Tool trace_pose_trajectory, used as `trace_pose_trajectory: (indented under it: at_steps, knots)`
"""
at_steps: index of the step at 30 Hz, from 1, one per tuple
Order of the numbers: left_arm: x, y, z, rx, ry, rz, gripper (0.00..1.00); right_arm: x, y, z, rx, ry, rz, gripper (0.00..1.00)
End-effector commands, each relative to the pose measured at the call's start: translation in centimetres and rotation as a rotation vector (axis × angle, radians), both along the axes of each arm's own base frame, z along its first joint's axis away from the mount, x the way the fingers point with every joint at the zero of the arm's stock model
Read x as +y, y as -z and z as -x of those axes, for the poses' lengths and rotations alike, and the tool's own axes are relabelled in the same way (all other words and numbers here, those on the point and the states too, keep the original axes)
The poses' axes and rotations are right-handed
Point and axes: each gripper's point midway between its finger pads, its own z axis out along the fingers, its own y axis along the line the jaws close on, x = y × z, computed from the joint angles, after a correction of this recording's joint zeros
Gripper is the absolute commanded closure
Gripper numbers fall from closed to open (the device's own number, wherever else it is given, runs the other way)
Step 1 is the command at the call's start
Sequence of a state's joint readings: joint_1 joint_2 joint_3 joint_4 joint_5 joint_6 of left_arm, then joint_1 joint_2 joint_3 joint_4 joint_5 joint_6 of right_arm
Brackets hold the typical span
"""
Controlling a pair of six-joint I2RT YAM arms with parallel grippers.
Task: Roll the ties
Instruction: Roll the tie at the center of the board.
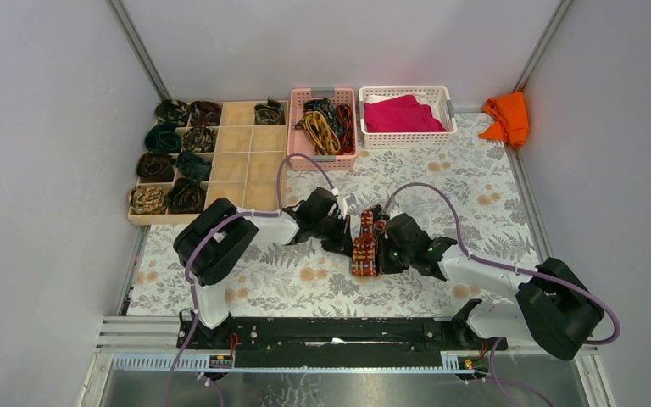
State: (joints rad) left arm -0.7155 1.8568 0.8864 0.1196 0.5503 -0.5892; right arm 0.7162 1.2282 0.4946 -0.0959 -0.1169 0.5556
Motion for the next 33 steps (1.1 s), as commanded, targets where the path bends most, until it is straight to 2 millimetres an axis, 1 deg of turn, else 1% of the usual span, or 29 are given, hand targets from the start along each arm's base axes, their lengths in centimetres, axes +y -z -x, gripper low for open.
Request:
trace_pose_trajectory:
  at_steps: [1,3,5,6,9,11,14,18,21,25,29,33]
  knots:
    - [1.7,1.8,0.1,0.004,-0.028,-0.099,1.00,0.8,0.6,0.6,0.001,0.004,-0.012,1.00]
    - [1.8,1.9,-0.1,-0.004,-0.032,-0.111,1.00,0.4,0.3,0.4,-0.022,0.023,-0.007,1.00]
    - [1.7,1.9,-0.4,-0.009,-0.031,-0.117,1.00,-0.1,-0.6,0.0,-0.056,0.046,0.007,1.00]
    - [1.5,1.7,-0.6,-0.011,-0.030,-0.116,1.00,-0.5,-1.3,-0.4,-0.079,0.061,0.023,1.00]
    - [1.1,0.9,-1.1,-0.021,-0.038,-0.104,1.00,-2.4,-2.2,-1.2,-0.131,0.120,0.096,1.00]
    - [1.2,0.6,-1.4,-0.033,-0.056,-0.110,1.00,-3.2,-2.3,-1.2,-0.136,0.136,0.128,1.00]
    - [2.2,0.8,-1.6,-0.038,-0.088,-0.166,1.00,-3.6,-1.7,-0.5,-0.103,0.137,0.148,1.00]
    - [3.1,1.6,-1.4,-0.027,-0.112,-0.218,1.00,-3.6,-0.4,0.1,-0.066,0.129,0.153,1.00]
    - [3.4,2.2,-1.3,-0.013,-0.123,-0.240,1.00,-3.4,0.9,0.3,-0.033,0.112,0.173,1.00]
    - [2.3,2.3,-0.7,0.004,-0.101,-0.226,1.00,-2.4,1.8,0.4,0.000,0.081,0.158,1.00]
    - [0.7,2.0,1.3,0.020,-0.057,-0.213,1.00,-1.1,2.1,0.9,0.028,0.044,0.101,1.00]
    - [-0.1,1.9,3.0,0.038,-0.023,-0.213,1.00,0.0,2.0,1.1,0.042,0.020,0.059,1.00]
